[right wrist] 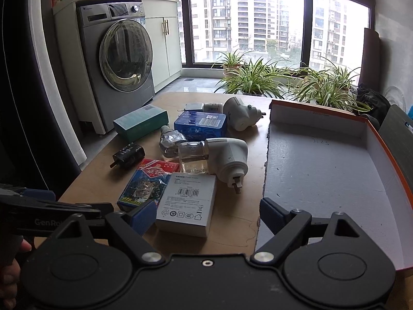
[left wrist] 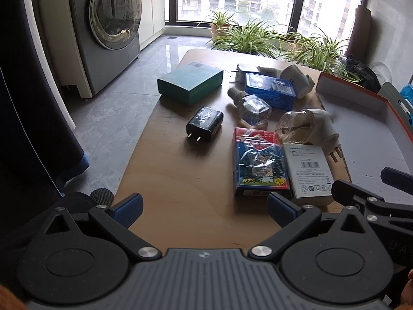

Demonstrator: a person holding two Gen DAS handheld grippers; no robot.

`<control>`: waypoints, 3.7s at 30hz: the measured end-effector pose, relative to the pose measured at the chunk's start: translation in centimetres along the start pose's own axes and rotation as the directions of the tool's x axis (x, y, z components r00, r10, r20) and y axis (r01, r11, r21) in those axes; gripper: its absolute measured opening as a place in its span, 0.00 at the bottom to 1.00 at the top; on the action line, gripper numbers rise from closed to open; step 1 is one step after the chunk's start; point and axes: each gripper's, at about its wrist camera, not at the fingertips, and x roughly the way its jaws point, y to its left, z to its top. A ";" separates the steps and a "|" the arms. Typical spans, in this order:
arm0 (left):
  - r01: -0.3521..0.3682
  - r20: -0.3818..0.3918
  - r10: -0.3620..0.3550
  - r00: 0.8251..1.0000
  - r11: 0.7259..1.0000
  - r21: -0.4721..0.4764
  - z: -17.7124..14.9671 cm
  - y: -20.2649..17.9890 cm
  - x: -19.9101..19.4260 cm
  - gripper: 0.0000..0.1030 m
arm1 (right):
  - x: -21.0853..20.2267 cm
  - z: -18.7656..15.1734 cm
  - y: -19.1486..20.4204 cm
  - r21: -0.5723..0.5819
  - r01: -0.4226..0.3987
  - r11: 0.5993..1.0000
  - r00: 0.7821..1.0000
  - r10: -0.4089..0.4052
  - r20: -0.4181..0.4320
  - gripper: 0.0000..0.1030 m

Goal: Organize rigid objects
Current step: 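Grasp the white adapter box with the right tool while the left tool grasps the red-blue card package, then carry the white box and the card package toward the gray tray with both tools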

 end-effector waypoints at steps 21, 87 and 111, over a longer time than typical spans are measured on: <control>0.043 -0.002 -0.043 0.999 0.999 -0.034 1.7 1.3 1.9 1.00 | 6.8 0.6 -1.5 0.056 0.045 0.997 0.986 -0.035 -0.161 0.87; 0.293 0.107 -0.320 0.941 0.933 0.207 5.6 -15.4 -0.9 0.58 | -5.9 2.8 -15.5 0.256 0.130 0.958 0.984 -0.157 0.086 0.68; 0.290 0.110 -0.315 0.943 0.936 0.199 7.2 -16.8 0.0 0.58 | -3.7 5.1 -17.0 0.251 0.122 0.960 0.984 -0.150 0.093 0.68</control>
